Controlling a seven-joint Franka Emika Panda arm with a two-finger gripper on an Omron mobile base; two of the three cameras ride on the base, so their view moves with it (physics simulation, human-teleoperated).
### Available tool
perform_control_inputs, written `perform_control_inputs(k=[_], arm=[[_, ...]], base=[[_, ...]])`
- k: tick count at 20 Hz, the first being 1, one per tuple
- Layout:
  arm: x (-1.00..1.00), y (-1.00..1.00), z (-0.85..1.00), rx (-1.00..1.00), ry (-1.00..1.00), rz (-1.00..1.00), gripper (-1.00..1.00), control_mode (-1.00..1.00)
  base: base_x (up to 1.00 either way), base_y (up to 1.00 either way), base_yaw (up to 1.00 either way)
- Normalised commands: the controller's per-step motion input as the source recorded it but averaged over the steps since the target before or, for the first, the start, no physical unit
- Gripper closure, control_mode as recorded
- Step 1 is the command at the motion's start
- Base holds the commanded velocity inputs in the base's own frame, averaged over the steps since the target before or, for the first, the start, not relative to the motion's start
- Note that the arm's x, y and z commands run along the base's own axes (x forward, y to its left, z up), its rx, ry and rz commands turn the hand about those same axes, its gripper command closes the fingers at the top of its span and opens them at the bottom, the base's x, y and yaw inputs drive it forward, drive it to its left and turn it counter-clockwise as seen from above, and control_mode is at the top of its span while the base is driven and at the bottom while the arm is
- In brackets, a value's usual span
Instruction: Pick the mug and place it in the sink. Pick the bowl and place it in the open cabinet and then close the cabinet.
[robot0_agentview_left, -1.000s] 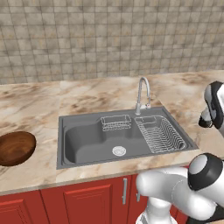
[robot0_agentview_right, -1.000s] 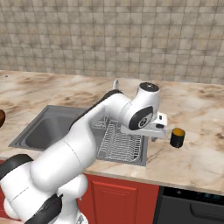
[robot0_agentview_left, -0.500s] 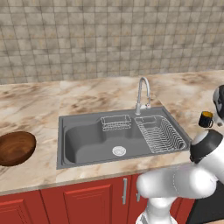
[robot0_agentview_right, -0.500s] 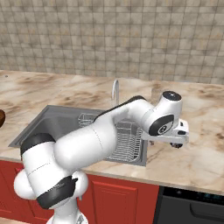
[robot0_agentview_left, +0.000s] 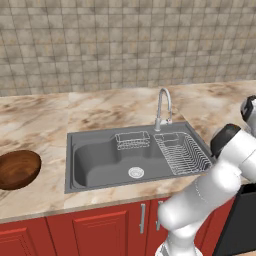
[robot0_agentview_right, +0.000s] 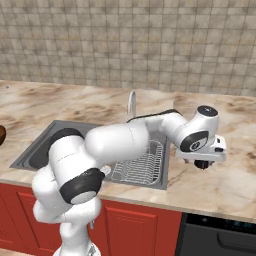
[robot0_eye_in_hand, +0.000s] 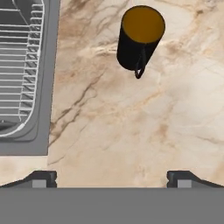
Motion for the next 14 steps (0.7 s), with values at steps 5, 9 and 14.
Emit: perform_control_inputs(k=[5, 9, 14], arm=[[0.42, -0.28, -0.17, 0.0, 0.01, 0.0, -1.0, -1.0], [0.35, -0.17, -0.15, 0.0, 0.04, 0.0, -1.0, -1.0], [0.35, -0.12, -0.1, 0.0, 0.07, 0.0, -1.0, -1.0]], base=[[0.0, 0.0, 0.0], [0.0, 0.0, 0.0], [0.0, 0.0, 0.0]])
